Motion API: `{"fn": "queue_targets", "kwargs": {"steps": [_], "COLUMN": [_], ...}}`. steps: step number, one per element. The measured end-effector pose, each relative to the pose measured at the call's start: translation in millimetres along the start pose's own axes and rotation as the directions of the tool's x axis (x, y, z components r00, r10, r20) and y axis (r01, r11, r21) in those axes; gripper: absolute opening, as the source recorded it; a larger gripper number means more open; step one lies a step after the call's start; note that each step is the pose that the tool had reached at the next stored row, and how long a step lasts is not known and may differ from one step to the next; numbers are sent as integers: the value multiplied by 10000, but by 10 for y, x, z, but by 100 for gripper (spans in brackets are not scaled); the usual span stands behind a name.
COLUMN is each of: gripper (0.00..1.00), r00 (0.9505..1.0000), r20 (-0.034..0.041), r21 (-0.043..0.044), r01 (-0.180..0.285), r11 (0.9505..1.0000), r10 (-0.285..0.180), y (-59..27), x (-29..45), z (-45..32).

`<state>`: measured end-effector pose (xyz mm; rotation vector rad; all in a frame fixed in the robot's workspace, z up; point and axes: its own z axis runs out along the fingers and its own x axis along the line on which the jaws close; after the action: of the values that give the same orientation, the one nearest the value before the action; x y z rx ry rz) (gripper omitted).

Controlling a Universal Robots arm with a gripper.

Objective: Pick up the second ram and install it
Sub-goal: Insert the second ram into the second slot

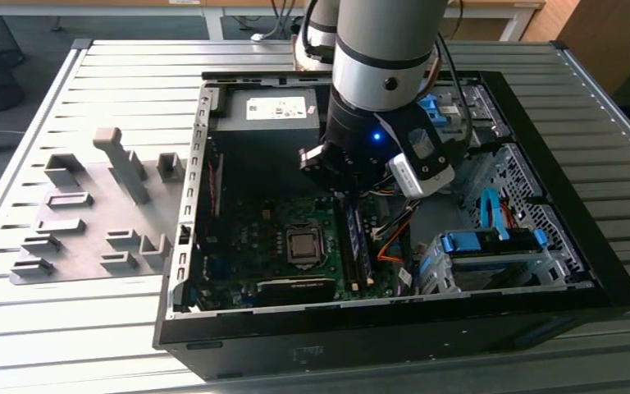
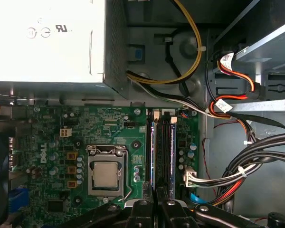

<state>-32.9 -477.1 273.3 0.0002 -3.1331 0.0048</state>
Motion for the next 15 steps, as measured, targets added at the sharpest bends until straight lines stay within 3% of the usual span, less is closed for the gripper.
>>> {"fn": "queue_targets", "kwargs": {"steps": [8,15], "gripper": [14,14], "r00": [10000,10000], "r20": [1,0], "r21": [-2,-2], "r01": [0,0], "r11": [10000,10000], "r10": [0,0], "y": [0,-64], "x": [-1,-19], "z": [3,43]}}
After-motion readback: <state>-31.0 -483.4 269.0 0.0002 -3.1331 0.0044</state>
